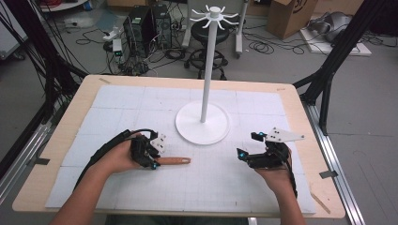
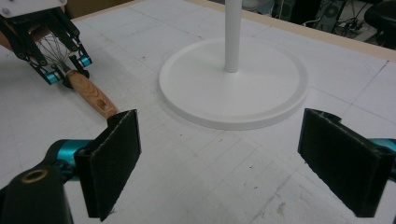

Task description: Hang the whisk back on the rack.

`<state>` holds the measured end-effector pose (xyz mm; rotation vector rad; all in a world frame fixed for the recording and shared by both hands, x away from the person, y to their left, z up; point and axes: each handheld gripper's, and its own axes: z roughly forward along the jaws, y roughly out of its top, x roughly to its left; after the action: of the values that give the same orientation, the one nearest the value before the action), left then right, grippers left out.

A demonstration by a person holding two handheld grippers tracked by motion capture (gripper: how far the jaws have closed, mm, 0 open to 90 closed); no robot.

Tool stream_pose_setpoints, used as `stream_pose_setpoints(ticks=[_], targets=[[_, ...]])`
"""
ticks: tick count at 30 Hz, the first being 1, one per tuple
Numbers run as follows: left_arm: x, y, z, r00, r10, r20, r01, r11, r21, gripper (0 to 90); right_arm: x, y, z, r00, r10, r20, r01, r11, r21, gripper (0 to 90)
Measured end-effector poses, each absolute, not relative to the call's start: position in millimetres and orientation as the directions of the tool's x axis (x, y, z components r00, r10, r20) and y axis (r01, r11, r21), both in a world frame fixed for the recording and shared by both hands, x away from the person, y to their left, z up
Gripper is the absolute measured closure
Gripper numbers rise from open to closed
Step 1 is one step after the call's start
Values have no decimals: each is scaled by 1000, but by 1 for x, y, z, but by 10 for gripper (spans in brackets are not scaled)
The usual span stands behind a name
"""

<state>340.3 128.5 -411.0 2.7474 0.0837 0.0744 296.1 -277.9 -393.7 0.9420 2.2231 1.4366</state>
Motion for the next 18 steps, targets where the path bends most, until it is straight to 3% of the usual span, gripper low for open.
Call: stream_pose_setpoints(ticks=[18], targets=[[340,145,-353,979,195,51,120,-769,628,698,296,-279,-393,-725,684,84,353,263,898,123]])
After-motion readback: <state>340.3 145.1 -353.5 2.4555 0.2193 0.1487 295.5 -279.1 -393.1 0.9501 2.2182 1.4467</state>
